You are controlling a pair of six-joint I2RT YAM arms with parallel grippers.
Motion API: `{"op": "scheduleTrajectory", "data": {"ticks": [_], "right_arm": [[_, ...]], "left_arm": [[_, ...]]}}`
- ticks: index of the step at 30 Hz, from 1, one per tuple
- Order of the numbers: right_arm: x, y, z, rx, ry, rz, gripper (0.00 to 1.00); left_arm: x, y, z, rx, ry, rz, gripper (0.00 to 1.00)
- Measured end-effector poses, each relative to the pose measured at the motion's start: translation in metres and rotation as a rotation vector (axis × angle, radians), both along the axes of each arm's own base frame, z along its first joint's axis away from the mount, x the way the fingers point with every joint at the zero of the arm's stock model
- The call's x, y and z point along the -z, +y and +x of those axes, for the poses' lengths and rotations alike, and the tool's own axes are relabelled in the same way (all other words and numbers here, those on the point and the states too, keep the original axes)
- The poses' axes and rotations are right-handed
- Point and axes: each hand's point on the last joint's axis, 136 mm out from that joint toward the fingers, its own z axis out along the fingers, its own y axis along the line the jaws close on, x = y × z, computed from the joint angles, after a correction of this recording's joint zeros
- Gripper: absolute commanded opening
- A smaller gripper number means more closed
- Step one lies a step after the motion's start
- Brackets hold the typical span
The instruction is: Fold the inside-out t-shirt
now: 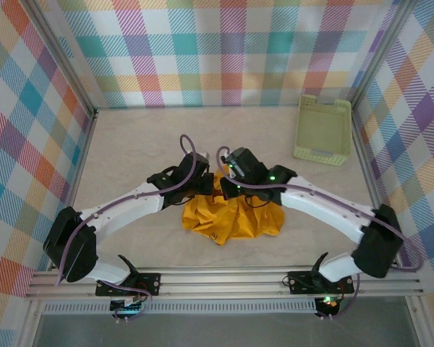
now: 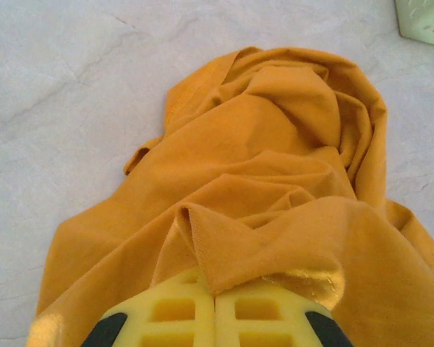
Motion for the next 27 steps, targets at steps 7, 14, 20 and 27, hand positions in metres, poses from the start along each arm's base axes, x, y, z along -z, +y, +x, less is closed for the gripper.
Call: {"op": "scheduleTrajectory", "data": {"ticks": [7, 14, 20, 27], "right_arm": [[-0.036, -0.036, -0.010, 0.053, -0.060, 0.087, 0.00], [-0.010, -0.064, 0.001, 0.151, -0.009, 0.053, 0.00], [0.003, -0.085, 0.014, 0.233, 0.024, 0.051, 0.00], [0.015, -0.103, 0.021, 0.292, 0.048, 0.036, 0.00]], "left_arm": [[-0.012, -0.002, 0.006, -0.003, -0.012, -0.006, 0.03], [-0.031, 0.009, -0.007, 0.006, -0.023, -0.009, 0.01], [-0.061, 0.026, -0.025, 0.037, -0.088, -0.028, 0.15], [-0.031, 0.043, -0.024, 0.028, -0.004, 0.094, 0.32]]}}
